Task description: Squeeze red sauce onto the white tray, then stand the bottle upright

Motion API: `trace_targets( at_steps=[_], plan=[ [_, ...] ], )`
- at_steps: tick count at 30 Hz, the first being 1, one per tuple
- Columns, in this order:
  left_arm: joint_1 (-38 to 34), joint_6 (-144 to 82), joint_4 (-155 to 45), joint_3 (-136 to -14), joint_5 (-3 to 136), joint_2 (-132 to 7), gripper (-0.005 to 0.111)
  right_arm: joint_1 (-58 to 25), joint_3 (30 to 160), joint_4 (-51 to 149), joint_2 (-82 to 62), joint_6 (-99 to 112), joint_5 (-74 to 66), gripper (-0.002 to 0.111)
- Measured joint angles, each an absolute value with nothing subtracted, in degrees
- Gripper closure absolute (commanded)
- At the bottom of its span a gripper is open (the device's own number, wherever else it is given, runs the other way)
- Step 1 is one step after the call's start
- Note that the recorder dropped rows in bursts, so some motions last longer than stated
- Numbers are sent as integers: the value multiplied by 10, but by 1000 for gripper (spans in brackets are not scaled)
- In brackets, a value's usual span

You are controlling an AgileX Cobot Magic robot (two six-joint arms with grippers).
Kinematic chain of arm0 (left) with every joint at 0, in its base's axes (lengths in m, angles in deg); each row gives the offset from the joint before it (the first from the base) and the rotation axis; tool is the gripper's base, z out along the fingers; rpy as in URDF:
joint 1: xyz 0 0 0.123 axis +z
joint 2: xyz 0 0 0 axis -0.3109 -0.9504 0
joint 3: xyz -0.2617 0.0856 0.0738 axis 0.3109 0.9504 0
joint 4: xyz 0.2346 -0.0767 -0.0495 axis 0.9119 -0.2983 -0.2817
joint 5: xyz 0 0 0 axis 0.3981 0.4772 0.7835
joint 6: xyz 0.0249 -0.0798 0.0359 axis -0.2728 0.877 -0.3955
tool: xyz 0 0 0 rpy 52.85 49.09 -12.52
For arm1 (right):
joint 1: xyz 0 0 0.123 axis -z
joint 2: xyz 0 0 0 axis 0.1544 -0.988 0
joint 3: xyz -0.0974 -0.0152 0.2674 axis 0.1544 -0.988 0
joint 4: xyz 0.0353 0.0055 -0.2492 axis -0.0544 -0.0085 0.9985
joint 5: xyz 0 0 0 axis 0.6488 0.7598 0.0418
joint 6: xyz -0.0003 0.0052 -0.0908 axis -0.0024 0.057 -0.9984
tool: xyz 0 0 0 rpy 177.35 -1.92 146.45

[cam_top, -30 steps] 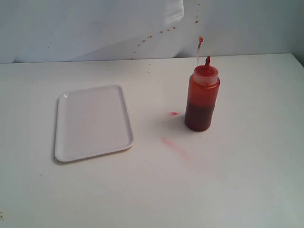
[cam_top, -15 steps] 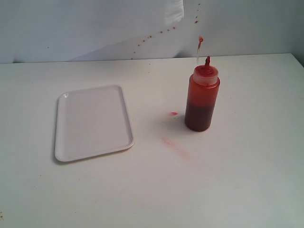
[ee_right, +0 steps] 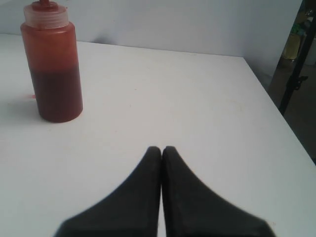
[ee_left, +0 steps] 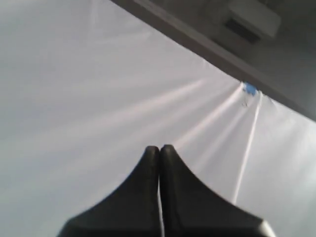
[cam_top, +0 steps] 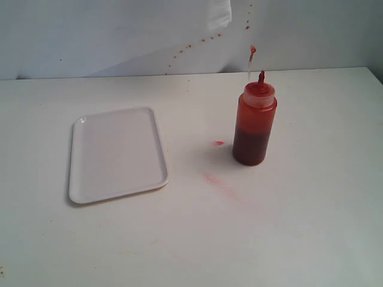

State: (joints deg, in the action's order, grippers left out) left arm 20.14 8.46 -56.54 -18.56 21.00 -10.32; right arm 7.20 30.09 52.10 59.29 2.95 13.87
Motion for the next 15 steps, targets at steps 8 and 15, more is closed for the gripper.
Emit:
trace_targets(
  at_steps=[8,15],
  plan=[
    [201,174,-178,-424,111,-514,107,72,301,521,593,30,139,108],
    [198,222,116,-640,-18,-895,107,72,301,521,593,30,139,108]
  ],
)
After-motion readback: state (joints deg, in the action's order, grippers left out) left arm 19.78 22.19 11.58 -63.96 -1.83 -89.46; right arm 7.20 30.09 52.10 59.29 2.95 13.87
